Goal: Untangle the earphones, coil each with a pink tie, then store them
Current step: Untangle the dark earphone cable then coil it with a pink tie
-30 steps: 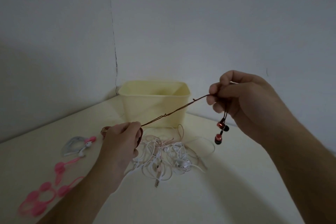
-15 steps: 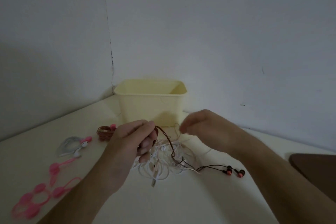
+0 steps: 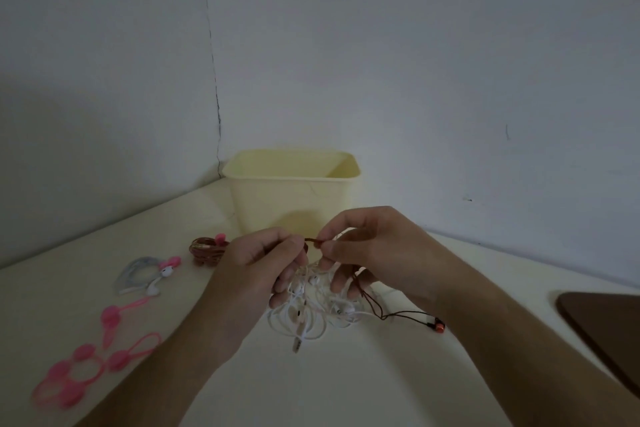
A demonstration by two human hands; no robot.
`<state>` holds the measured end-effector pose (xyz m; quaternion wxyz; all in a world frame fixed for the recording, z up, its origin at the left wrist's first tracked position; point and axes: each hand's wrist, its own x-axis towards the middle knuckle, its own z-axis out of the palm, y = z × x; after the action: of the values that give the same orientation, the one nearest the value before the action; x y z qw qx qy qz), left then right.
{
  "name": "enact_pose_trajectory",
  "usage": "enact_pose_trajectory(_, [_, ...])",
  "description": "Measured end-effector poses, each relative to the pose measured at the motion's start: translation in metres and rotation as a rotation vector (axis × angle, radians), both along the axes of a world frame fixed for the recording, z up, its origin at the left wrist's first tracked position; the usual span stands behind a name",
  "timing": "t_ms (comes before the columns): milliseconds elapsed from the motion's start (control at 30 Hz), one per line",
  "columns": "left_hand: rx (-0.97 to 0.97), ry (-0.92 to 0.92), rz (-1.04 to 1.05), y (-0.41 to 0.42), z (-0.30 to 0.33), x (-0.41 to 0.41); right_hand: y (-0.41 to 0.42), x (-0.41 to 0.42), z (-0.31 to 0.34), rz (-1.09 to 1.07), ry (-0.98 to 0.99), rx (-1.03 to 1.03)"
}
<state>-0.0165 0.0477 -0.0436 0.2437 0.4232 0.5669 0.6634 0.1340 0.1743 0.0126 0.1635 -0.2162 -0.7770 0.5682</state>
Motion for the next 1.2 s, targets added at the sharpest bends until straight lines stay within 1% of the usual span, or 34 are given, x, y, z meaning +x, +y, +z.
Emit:
enact_pose_trajectory(133, [0.007,0.046,0.001,0.001,-0.002,0.002,-0.003,-0.003,-0.003,0.001,0.007,0.024])
enact_pose_trajectory(233, [0.016,0.060,-0.001,0.001,-0.003,0.000,-0.003,-0.002,-0.002,-0.032,0.073,-0.044])
enact_pose_trajectory(300, [0.024,0.073,-0.003,0.000,-0.003,0.000,-0.001,-0.001,-0.003,-0.057,0.079,-0.042])
enact_pose_trajectory(433, [0.048,0.066,-0.026,-0.001,-0.002,0.001,-0.002,-0.002,-0.005,-0.071,0.038,0.023])
enact_pose_trajectory(633, [0.035,0.040,-0.009,0.000,-0.003,0.000,-0.001,-0.005,-0.007,-0.062,-0.034,0.230])
enact_pose_trajectory(900, [-0.001,0.041,0.105,0.003,-0.005,-0.005,0.000,-0.007,-0.012,-0.070,0.049,0.071])
enact_pose_trajectory(1200, [0.020,0.027,0.003,0.003,-0.006,-0.002,-0.001,-0.008,-0.013,-0.026,0.019,0.018])
